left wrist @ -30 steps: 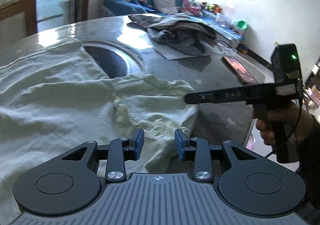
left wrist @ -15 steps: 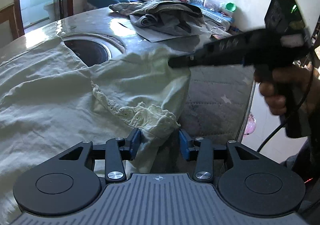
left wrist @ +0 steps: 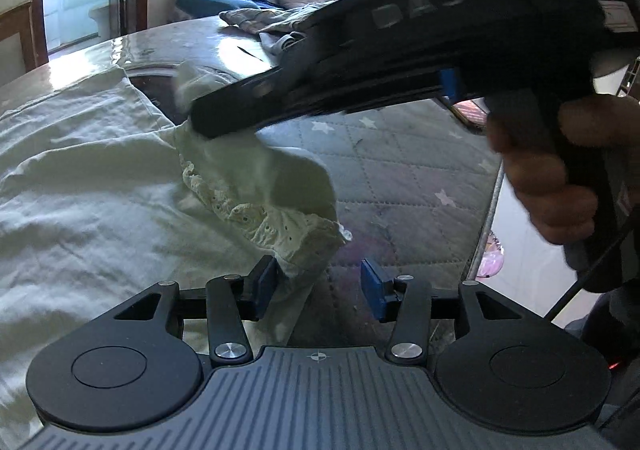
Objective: Fold clothes
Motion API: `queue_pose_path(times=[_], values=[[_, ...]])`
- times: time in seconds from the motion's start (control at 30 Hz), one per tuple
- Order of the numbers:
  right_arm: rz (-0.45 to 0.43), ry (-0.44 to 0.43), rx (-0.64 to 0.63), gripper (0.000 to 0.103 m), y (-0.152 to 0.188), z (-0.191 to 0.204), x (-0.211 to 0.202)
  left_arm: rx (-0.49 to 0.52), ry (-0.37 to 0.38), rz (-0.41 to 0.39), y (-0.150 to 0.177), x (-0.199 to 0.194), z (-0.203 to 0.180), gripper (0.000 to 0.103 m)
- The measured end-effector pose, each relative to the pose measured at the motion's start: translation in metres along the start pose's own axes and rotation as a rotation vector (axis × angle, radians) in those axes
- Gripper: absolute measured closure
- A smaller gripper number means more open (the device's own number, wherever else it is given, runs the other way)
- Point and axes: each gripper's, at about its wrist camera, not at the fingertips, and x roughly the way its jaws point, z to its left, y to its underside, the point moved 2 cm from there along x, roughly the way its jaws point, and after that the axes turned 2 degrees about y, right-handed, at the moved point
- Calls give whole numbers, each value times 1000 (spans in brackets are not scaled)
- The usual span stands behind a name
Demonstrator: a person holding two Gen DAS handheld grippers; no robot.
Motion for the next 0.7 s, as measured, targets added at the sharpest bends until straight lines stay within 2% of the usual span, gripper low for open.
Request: queue_pose_path(times=[0.17, 0.37, 0.5, 0.63, 0.7], values=[[95, -24, -35, 99, 7, 8, 25, 1, 4, -4, 5, -10, 1, 53], [187, -12, -19, 96, 22, -1, 43, -8, 11, -7, 12, -27, 6, 52], [172, -39, 5, 86, 22, -5, 27, -20, 16, -9, 16, -37, 11, 52], [113, -53, 1, 82, 16, -7, -7, -34, 13, -41, 15, -50, 18, 52], [83, -30, -6, 82, 15, -10, -15, -38, 1, -59, 12, -56, 20, 52]])
